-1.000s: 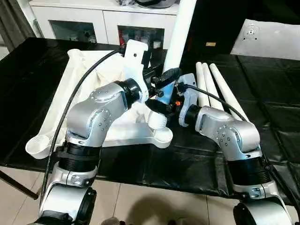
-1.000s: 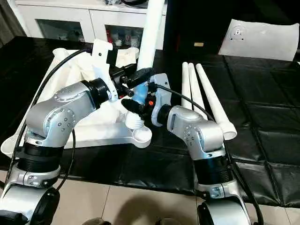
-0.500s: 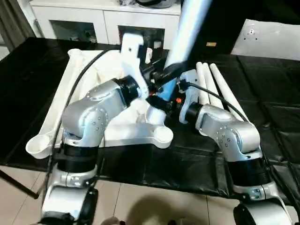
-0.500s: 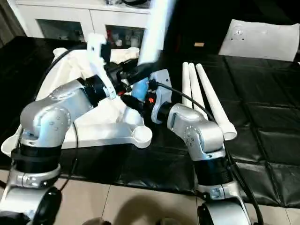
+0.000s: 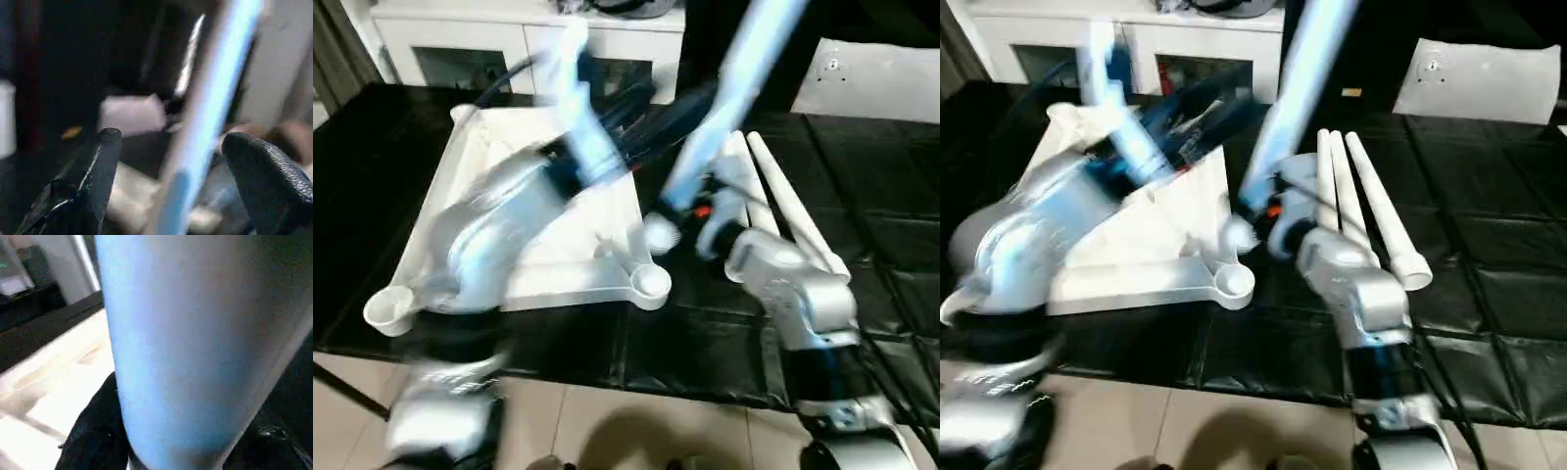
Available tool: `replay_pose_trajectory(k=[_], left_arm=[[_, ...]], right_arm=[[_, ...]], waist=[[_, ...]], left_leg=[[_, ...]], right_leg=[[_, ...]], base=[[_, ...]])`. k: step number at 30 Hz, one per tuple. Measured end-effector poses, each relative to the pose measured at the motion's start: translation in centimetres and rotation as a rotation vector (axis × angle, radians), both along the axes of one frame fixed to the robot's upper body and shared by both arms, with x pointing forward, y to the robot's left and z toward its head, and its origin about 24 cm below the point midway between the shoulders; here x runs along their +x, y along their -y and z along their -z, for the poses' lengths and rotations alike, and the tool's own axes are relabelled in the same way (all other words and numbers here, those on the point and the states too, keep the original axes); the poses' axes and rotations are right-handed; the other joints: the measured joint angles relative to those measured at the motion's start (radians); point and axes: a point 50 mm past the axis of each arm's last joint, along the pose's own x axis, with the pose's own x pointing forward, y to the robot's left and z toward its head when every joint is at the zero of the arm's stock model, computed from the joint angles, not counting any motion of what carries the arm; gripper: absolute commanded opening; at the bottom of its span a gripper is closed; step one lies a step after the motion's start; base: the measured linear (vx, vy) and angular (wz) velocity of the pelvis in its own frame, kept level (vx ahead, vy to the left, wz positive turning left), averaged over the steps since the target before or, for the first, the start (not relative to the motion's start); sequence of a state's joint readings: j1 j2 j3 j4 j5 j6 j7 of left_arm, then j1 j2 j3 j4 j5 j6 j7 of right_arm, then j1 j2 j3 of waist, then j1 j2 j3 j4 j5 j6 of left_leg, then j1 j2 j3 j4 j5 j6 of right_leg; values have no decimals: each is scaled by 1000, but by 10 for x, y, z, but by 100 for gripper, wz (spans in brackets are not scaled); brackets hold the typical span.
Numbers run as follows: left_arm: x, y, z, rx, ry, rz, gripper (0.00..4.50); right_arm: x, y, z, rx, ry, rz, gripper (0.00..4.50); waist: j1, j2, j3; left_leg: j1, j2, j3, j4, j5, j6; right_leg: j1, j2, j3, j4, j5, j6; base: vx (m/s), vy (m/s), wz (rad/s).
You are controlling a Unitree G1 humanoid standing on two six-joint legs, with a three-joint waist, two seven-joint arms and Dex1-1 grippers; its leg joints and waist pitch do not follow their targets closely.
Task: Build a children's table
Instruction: Insert table leg to table base
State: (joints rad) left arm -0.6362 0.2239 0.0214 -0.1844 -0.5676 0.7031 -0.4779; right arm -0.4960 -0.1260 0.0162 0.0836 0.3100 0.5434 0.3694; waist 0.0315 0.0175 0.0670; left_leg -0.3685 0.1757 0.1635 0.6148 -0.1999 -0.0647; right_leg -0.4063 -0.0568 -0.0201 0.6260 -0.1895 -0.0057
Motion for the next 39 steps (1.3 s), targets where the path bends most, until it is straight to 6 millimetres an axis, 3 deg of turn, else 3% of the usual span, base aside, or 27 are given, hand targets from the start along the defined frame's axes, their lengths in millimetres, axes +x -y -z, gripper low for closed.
replay_pose_trajectory(k=[9, 13, 16, 20, 25, 31, 35, 36, 39], left_arm=[[-16, -32, 66, 318, -103, 60, 375], [-17, -36, 79, 408, -92, 104, 375], [-18, -48, 98, 516, -114, 126, 375], [-21, -51, 122, 583, -117, 209, 358], [-16, -56, 134, 626, -104, 256, 319], [-8, -57, 138, 628, -119, 308, 261], [-4, -59, 146, 645, -129, 312, 254], [-4, -59, 148, 647, -134, 315, 227], [-3, -60, 152, 654, -148, 339, 218]], right_arm=[[-10, 13, 6, 33, -5, -14, 191], [-12, 13, 7, 24, -5, -29, 191], [-13, 13, 3, 6, 41, -46, 191], [-17, 19, 4, -49, 88, -51, 191], [-19, 17, 5, -113, 117, -70, 191], [-27, 16, 10, -14, 39, -121, 191], [-28, 20, 10, -35, 57, -132, 191], [-28, 20, 9, -37, 70, -135, 191], [-30, 18, 6, -43, 92, -150, 191]], waist=[[1, 2, 0], [1, 5, 0], [0, 14, -1], [1, 13, -1], [0, 13, -1], [1, 14, -1], [-2, 14, -1], [-2, 14, -1], [-1, 14, -1]], left_leg=[[1, 0, -1, -2, 0, -1], [1, 0, -1, -2, 1, -2], [2, -1, -1, -2, 1, -2], [2, 0, -1, -3, 1, -2], [2, 0, -1, -3, 1, -2], [3, 0, -1, -3, 1, -2], [3, 0, 0, -3, 1, -2], [3, 0, 0, -3, 1, -2], [3, 0, 0, -4, 1, -2]], right_leg=[[0, 0, 0, 0, 0, 0], [0, 0, 0, 0, 1, 0], [0, 0, 1, 0, 1, 0], [0, 0, 1, 0, 0, 0], [0, 0, 2, 0, 1, 0], [0, 0, 2, 0, 1, -1], [0, 0, 2, 0, 1, -1], [0, 0, 2, 0, 1, -1], [0, 0, 2, 1, 1, -1]], base=[[0, 0, 0], [0, 0, 0], [0, 0, 0], [0, 0, 0], [0, 0, 0], [0, 0, 0], [0, 0, 0], [0, 0, 0], [0, 0, 0]])
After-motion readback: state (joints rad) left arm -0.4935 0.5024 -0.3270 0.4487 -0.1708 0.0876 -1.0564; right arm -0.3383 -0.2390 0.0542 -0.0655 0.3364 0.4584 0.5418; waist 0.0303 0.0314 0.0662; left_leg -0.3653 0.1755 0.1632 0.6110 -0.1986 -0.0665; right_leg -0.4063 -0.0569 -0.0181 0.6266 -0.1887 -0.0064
